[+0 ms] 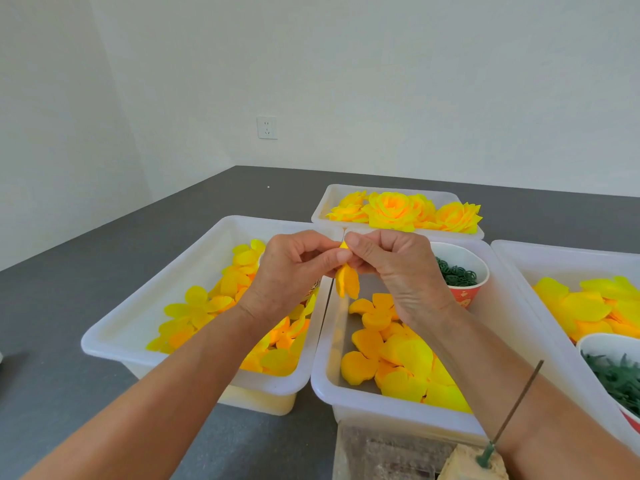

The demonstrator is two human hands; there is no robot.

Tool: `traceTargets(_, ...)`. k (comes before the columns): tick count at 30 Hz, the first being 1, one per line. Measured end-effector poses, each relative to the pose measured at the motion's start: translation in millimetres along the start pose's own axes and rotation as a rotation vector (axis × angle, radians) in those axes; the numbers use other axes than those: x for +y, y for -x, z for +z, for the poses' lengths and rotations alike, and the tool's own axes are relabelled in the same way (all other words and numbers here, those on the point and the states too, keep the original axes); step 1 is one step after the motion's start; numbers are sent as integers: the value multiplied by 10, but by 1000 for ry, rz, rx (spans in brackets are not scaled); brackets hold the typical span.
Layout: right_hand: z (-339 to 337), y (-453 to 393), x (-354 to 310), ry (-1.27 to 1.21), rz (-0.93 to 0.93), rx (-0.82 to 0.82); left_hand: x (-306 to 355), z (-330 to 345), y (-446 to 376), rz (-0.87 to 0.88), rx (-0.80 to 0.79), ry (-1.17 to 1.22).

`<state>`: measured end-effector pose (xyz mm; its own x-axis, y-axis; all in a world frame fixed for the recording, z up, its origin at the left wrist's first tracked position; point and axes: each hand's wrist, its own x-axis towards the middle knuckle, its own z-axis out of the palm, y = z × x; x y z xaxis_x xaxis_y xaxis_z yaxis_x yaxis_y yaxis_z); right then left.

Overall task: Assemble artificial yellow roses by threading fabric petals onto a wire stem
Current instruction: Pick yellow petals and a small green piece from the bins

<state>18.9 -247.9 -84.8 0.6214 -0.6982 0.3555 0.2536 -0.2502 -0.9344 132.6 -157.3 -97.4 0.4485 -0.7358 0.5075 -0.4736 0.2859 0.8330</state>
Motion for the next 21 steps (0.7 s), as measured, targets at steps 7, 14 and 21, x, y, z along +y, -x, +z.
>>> traceTargets(7,2,17,-26,-101,16,-44,1,-12,-13,-32,-24,189)
traceTargets(14,-3,-2,4,-71,6,-45,-9,-21,-12,-49,-42,198)
traceTargets(21,8,-5,24,21,-73,-46,1,-24,-6,-79,-46,215)
